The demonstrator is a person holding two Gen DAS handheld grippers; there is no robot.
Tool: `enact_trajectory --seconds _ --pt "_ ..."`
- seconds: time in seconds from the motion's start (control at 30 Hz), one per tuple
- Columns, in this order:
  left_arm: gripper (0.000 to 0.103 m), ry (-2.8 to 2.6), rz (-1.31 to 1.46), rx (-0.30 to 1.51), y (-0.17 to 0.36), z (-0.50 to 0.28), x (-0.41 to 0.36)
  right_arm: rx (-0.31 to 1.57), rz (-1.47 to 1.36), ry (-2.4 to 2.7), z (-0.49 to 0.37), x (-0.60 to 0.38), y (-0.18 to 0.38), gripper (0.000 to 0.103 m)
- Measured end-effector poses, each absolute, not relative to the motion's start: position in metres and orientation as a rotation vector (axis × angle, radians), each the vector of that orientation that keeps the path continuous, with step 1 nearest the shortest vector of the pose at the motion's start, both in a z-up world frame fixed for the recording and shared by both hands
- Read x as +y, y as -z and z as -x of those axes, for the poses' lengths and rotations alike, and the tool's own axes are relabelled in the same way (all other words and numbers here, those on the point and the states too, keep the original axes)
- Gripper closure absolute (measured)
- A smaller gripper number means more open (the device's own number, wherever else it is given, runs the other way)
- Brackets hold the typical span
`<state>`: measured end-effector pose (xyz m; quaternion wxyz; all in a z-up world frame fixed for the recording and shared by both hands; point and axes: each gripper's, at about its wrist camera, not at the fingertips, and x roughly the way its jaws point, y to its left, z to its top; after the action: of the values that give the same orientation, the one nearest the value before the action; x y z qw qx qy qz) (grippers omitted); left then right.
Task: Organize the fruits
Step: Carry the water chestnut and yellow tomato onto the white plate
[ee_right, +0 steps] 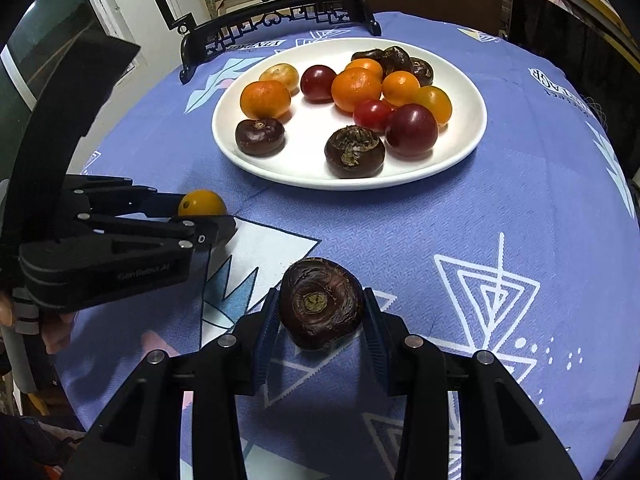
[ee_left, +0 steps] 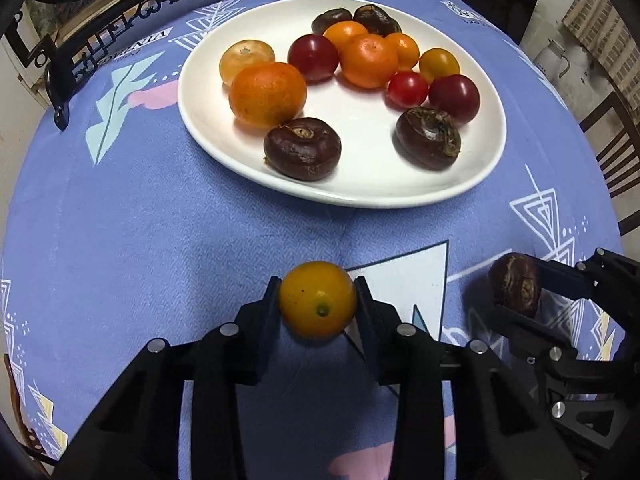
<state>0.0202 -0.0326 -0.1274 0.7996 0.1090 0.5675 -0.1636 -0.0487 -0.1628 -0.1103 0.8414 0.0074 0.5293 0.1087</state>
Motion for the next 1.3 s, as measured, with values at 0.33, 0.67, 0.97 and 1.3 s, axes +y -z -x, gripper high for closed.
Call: enact_trajectory --seconds 0.33,0.67,0.97,1.3 --pt "0.068 0.348 -0.242 1.176 0.106 -0.007 -0.031 1.109 -0.018 -0.245 0.056 -0.159 0.106 0.062" --pt "0.068 0.347 -0.236 1.116 0.078 -0.009 -0.029 1.047 -0.065 -0.266 0.058 -0.157 0.077 0.062" --pt "0.068 0.293 -0.245 1.082 0.06 -0.042 -0.037 0.945 -0.117 -0.219 0.027 -0.168 0.041 0.062" --pt "0.068 0.3 -0.233 1.029 0.036 -0.054 -0.041 0.878 -0.142 -0.206 0.012 -0.18 0.019 0.062"
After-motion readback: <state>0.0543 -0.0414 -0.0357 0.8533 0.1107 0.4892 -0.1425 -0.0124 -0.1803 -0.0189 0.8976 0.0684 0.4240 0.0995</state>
